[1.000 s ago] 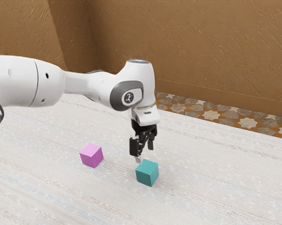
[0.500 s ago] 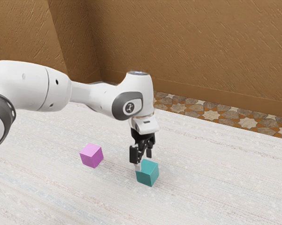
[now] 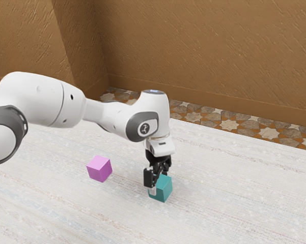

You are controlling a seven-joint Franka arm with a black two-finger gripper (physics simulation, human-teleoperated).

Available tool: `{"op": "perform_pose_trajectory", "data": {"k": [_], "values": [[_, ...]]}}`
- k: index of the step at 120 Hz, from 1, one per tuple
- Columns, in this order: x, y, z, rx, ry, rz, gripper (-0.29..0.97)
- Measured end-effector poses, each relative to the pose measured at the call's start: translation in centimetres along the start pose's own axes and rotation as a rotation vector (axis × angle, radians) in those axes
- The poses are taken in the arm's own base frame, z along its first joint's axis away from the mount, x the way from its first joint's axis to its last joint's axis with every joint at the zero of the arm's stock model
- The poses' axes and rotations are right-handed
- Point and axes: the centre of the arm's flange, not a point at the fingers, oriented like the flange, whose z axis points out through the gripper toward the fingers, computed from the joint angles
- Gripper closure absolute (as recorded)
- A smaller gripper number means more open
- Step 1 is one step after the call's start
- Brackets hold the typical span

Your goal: Pick up the blue block with one arm, and put the blue block on the pink block with one arm

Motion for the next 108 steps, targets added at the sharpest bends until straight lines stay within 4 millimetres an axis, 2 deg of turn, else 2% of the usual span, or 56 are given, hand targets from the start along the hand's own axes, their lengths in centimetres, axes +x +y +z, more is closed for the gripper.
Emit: {"op": "perform_pose_trajectory", "data": {"k": [16, 26, 33, 48, 60, 66, 71, 79, 97, 108], "values": [[0.0, -0.1, 0.2, 0.002, 0.001, 0.005, 0.25], [0.1, 0.1, -0.9, 0.024, 0.002, 0.012, 0.37], [0.3, 0.7, -2.8, 0.054, 0.002, 0.020, 0.40], [0.1, 1.8, -6.3, 0.103, 0.003, 0.031, 0.35], [-0.7, 3.1, -11.1, 0.163, 0.003, 0.032, 0.34], [-1.9, 4.1, -13.5, 0.190, 0.000, 0.023, 0.33], [-3.7, 5.2, -15.5, 0.212, -0.005, 0.005, 0.33], [-6.4, 6.5, -17.0, 0.224, -0.015, -0.020, 0.33], [-13.5, 6.4, -16.9, 0.192, -0.019, -0.082, 0.33], [-16.2, 5.9, -15.7, 0.159, -0.020, -0.090, 0.33]]}}
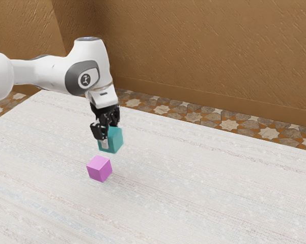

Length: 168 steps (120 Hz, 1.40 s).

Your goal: Pick up the blue block with one arm, and put the blue block on the pink block with one arm

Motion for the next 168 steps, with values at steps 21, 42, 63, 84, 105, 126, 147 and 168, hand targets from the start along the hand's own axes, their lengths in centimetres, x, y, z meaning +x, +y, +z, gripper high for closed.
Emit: {"op": "perform_pose_trajectory", "data": {"k": [21, 42, 63, 84, 105, 126, 147, 168], "values": [[-2.1, -0.7, 2.2, -0.036, -0.048, 0.053, 0.33], [-3.4, -1.5, 3.6, -0.051, -0.095, 0.116, 0.33], [-5.1, -2.5, 4.8, -0.035, -0.091, 0.130, 0.33], [-6.6, -3.3, 5.9, -0.015, -0.051, 0.114, 0.33], [-6.6, -3.3, 6.1, -0.002, -0.035, 0.128, 0.33], [-6.7, -2.3, 7.2, -0.022, -0.032, 0.144, 0.33], [-6.3, -2.3, 7.4, -0.022, 0.011, 0.144, 0.33], [-6.2, -2.2, 7.4, -0.019, 0.029, 0.156, 0.33]]}}
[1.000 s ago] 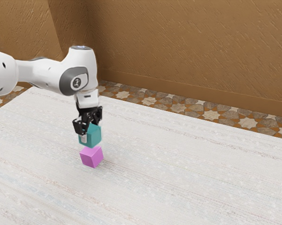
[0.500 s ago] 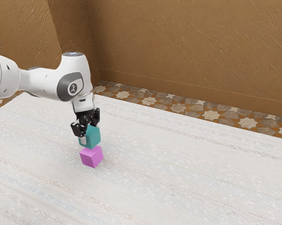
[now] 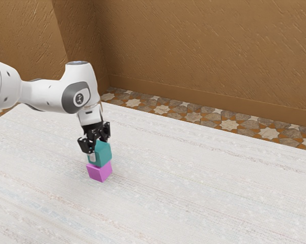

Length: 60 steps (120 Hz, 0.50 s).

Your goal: Pick up the blue block with one arm, and put the blue block on the pink block with one arm

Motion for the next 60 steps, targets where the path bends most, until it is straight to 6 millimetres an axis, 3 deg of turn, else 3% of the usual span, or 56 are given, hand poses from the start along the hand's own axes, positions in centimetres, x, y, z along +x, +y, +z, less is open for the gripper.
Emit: {"op": "perform_pose_trajectory", "data": {"k": [10, 36, 60], "values": [[-0.46, 0.03, 0.03, 0.000, 0.003, 0.002, 0.33], [-0.77, 0.10, 0.37, -0.011, 0.008, 0.021, 0.14], [-0.85, 0.14, 0.35, -0.013, 0.009, 0.036, 0.05]]}}
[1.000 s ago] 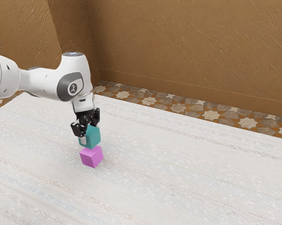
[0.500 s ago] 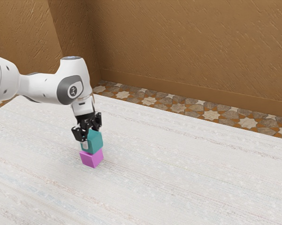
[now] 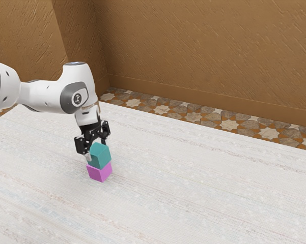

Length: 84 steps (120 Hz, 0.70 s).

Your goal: Pick up the blue block with one arm, and put the blue block on the pink block with one arm

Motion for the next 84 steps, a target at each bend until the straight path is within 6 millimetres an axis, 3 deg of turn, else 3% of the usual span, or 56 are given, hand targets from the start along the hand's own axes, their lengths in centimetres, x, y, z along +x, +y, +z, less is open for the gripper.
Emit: {"op": "perform_pose_trajectory", "data": {"k": [9, 18, 25, 39, 54, 69, 84], "values": [[0.1, 0.1, -0.5, 0.006, -0.002, 0.006, 0.04], [0.7, 0.9, -2.2, 0.027, -0.010, 0.017, 0.03], [1.6, 1.9, -5.3, 0.063, -0.022, 0.030, 0.02], [3.7, 5.3, -13.6, 0.145, -0.053, 0.054, 0.01], [4.5, 8.1, -19.9, 0.173, -0.069, 0.037, 0.01], [6.2, 9.4, -25.4, 0.157, -0.105, -0.002, 0.00], [7.2, 10.2, -28.1, 0.122, -0.135, -0.079, 0.00]]}}
